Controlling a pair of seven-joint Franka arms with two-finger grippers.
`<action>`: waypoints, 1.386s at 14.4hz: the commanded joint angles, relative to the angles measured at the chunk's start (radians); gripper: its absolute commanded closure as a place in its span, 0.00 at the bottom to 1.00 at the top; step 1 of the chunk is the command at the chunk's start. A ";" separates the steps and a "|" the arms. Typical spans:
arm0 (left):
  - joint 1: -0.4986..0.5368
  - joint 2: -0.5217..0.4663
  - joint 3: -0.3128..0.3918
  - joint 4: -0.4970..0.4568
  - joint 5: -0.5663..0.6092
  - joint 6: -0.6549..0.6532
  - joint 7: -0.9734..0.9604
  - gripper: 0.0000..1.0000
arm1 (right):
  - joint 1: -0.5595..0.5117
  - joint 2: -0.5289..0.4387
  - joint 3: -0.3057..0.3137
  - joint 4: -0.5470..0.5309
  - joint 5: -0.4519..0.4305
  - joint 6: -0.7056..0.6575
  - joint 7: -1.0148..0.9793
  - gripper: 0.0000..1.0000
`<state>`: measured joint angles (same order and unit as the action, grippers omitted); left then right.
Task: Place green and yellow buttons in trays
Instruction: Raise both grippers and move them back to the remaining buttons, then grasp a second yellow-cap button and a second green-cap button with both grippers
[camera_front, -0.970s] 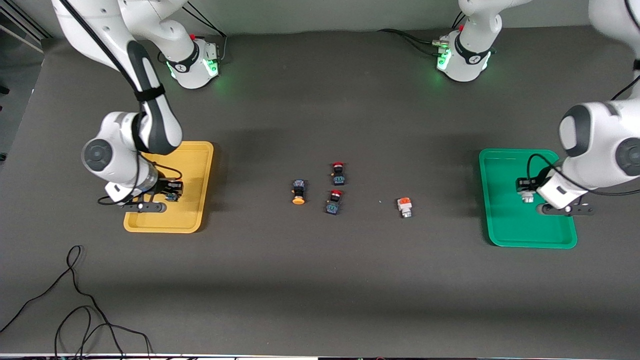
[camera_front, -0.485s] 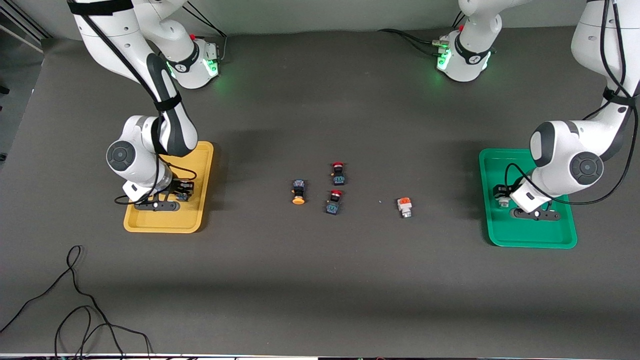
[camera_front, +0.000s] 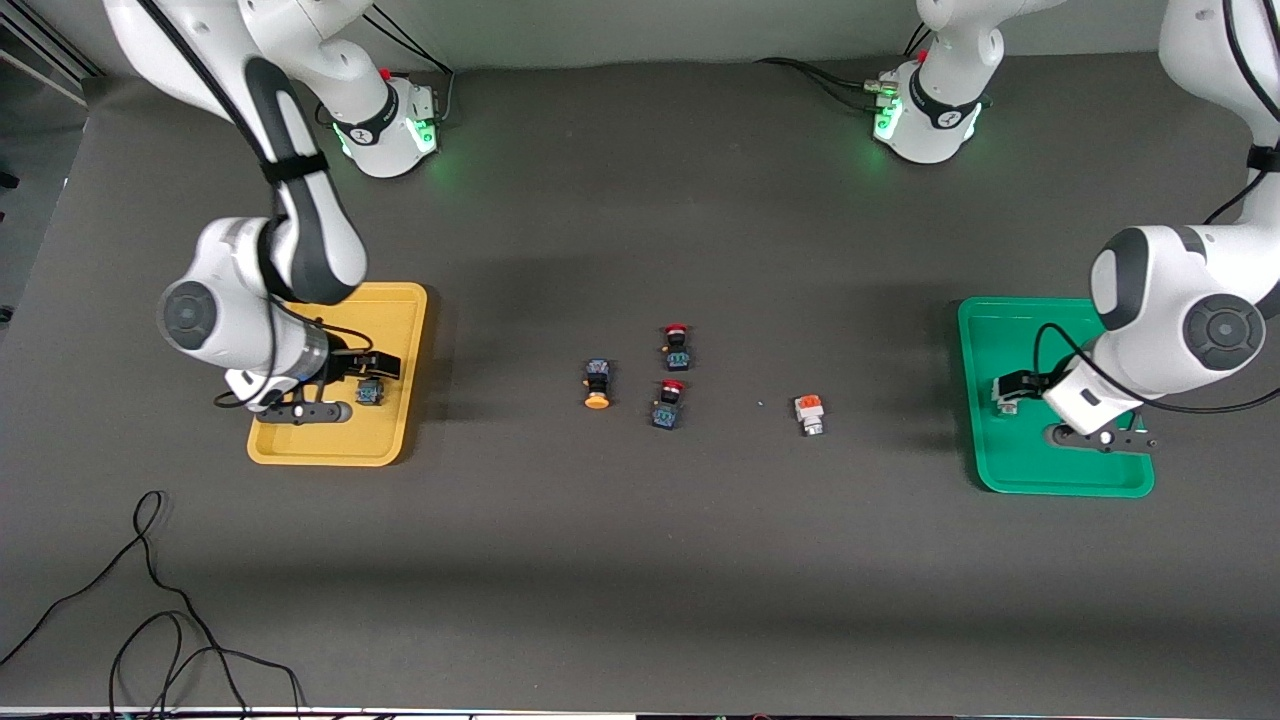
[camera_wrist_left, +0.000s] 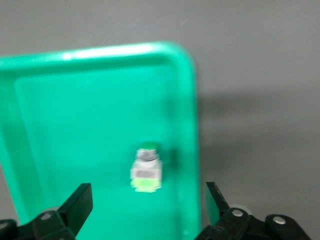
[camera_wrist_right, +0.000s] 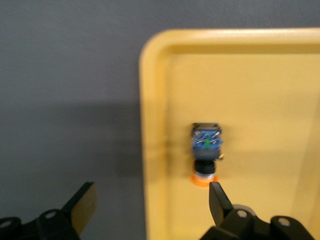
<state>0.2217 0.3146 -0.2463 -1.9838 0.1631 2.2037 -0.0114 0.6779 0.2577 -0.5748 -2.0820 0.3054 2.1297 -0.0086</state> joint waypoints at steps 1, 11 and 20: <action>-0.166 0.032 -0.001 0.011 -0.004 0.001 -0.213 0.00 | 0.038 0.035 -0.002 0.167 0.023 -0.152 0.143 0.00; -0.430 0.194 0.001 0.014 0.004 0.229 -0.754 0.00 | 0.334 0.348 0.004 0.425 0.233 -0.022 0.579 0.00; -0.433 0.236 0.002 0.022 0.007 0.266 -0.782 0.89 | 0.480 0.574 0.036 0.418 0.278 0.265 0.615 0.12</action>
<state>-0.2043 0.5654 -0.2486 -1.9755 0.1624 2.4892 -0.7653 1.1630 0.8057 -0.5332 -1.6870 0.5618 2.3798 0.6064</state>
